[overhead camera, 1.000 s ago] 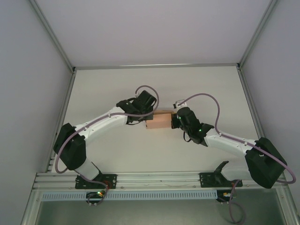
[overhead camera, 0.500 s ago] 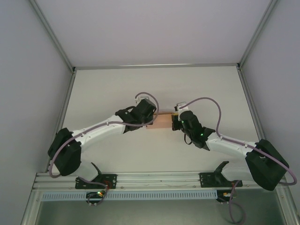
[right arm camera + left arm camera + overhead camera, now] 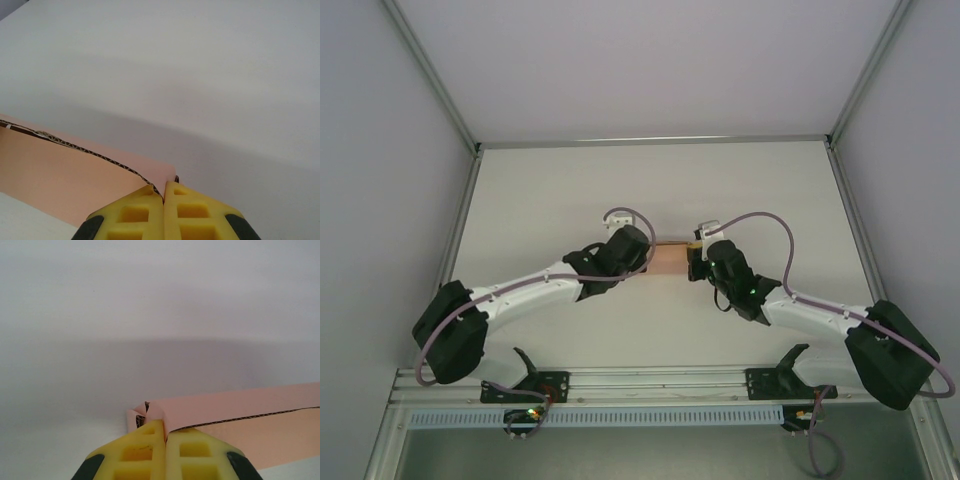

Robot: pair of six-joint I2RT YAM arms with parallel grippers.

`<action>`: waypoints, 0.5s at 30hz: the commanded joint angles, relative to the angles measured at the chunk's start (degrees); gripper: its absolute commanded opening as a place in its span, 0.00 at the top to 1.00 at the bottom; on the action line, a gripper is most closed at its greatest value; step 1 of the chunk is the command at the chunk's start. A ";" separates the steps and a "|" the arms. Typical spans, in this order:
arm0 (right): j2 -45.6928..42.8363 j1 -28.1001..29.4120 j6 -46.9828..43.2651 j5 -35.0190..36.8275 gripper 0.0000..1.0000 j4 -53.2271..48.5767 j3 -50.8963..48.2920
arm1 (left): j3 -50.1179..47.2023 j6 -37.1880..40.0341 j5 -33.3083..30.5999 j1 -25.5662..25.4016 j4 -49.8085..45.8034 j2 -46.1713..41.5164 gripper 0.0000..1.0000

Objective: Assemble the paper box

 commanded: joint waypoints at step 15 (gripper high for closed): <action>1.24 0.53 1.87 -1.73 0.99 -17.91 1.88 | 2.75 -2.25 -4.29 -0.91 -31.45 3.30 1.00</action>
